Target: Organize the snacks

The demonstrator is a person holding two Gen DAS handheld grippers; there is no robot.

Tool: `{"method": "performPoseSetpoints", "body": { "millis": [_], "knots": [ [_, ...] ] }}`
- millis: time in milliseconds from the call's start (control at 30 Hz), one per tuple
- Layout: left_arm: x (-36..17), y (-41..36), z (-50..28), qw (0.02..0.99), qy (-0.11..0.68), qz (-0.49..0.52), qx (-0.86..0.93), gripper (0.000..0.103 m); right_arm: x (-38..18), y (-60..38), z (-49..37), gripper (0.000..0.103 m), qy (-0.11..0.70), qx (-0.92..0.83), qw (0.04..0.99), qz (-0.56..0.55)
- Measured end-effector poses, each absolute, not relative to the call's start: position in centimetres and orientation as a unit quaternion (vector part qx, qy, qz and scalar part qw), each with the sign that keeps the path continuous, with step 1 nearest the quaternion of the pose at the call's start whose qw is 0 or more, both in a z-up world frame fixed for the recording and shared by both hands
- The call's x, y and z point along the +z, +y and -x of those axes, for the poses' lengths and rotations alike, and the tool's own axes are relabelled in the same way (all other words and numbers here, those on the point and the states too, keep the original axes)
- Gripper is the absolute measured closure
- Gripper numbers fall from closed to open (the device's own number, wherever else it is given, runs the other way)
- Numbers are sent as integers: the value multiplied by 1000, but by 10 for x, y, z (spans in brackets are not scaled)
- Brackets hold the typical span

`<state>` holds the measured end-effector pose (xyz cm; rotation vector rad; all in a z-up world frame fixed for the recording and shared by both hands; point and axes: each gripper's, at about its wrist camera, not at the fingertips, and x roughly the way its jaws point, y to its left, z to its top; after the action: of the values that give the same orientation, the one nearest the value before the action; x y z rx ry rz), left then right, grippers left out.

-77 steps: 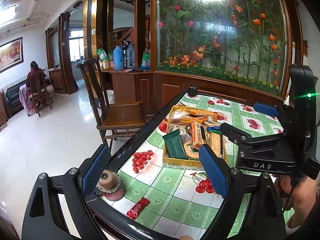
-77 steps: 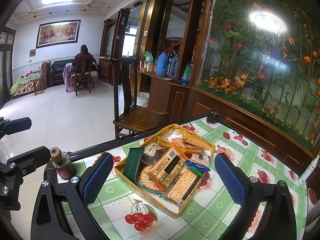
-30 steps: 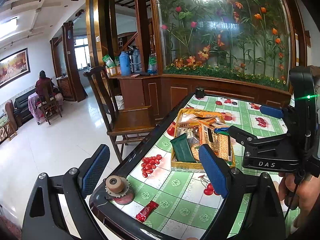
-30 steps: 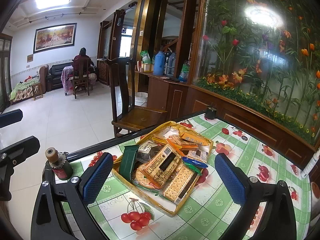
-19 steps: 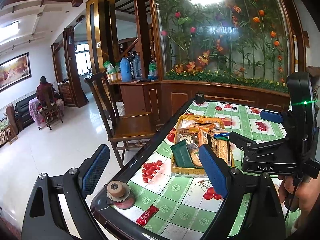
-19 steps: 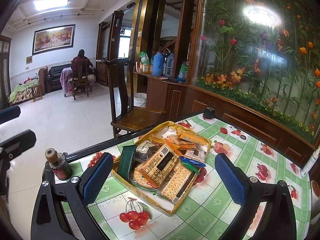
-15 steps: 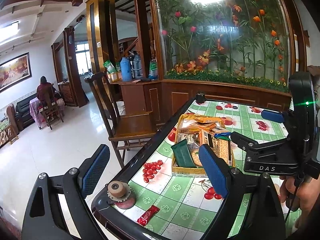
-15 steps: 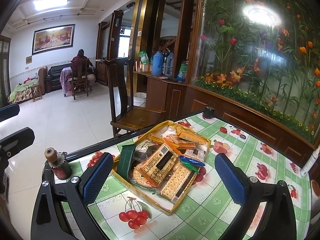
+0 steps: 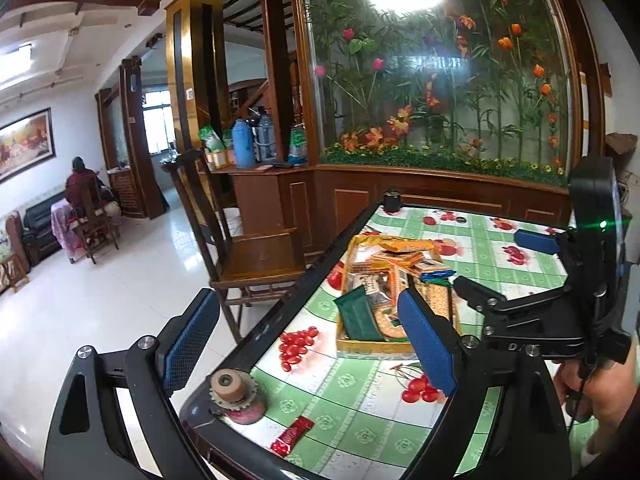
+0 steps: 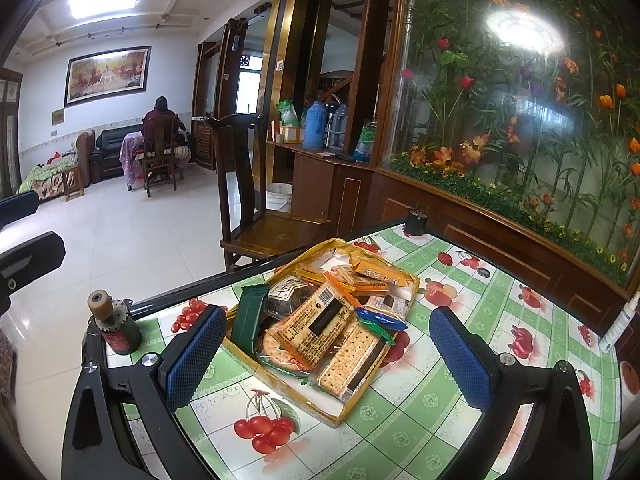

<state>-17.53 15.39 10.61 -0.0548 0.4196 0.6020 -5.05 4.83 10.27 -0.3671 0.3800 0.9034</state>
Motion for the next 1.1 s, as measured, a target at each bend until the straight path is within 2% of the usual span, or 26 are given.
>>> {"method": "performPoseSetpoints", "body": {
  "millis": [1100],
  "knots": [
    [108, 160, 164, 928, 219, 41, 299, 12, 92, 47, 42, 1, 190, 431, 864, 178]
  ]
}}
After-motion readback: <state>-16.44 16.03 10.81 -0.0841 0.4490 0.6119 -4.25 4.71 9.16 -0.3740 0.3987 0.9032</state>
